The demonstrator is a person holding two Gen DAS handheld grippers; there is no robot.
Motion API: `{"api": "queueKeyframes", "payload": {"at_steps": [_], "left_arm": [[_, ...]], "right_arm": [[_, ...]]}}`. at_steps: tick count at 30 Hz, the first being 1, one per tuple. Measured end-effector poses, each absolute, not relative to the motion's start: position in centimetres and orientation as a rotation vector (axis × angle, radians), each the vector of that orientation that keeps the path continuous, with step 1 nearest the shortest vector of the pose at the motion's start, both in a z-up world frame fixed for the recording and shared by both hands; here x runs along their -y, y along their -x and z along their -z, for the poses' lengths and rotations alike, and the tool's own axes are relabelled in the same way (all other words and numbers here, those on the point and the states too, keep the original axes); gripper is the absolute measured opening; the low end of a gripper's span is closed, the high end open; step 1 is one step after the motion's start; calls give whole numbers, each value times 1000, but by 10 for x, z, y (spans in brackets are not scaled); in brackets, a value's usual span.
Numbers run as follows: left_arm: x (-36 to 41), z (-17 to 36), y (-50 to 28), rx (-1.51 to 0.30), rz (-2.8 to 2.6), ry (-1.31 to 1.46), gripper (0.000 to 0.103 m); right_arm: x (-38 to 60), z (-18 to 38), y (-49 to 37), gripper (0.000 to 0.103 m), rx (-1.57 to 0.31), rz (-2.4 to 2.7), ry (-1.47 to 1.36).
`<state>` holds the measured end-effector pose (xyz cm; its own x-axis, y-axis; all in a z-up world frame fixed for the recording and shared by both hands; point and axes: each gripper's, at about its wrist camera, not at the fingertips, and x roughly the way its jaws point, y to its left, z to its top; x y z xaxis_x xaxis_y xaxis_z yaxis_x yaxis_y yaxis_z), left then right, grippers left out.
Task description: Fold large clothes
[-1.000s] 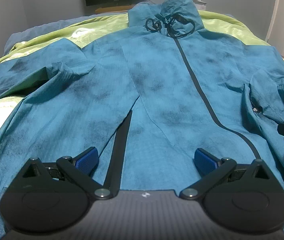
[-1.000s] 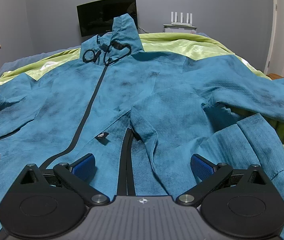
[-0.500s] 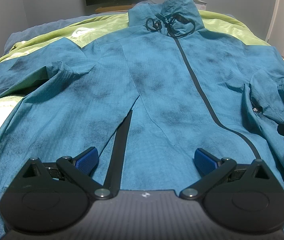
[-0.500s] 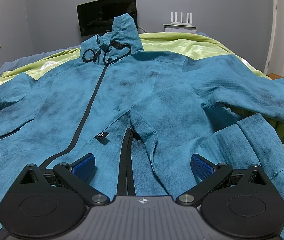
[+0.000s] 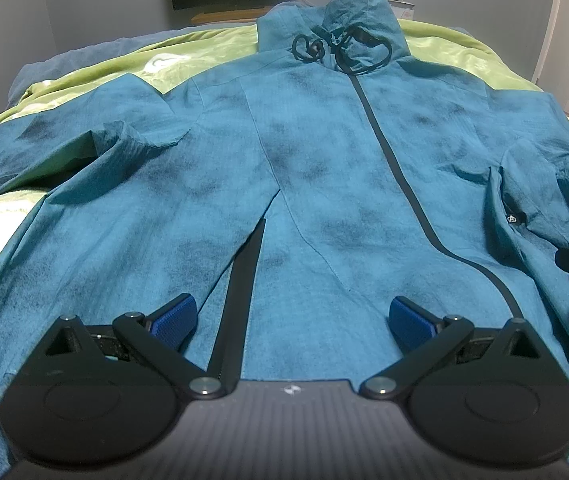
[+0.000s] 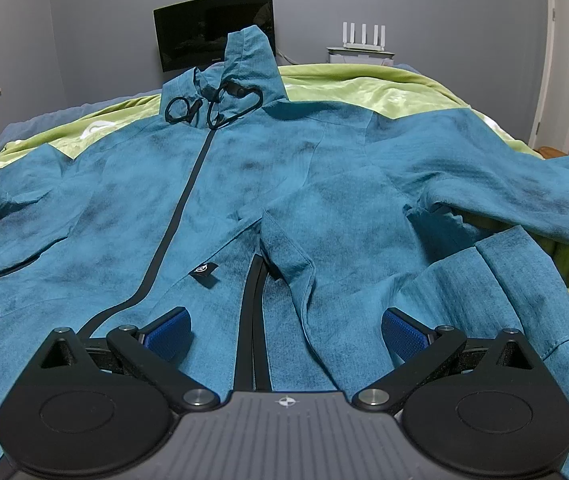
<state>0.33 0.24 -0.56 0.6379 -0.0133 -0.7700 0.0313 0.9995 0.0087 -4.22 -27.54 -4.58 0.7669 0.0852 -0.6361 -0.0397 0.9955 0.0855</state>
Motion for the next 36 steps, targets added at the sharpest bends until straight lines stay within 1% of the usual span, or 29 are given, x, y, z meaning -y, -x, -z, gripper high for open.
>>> {"api": "queueKeyframes", "payload": {"at_steps": [31,33,36], "left_arm": [[-6,6,-2,-868,21,-7,103],[-9,0,1,-851,25,6,103],[-17,-33,9,-738,70,9,103]], "right_arm": [[276,50,44,103,-692,-73,-84],[280,40,46,103,-648,-77,-100],[287,18,51,103,-567,-64,-71]]}}
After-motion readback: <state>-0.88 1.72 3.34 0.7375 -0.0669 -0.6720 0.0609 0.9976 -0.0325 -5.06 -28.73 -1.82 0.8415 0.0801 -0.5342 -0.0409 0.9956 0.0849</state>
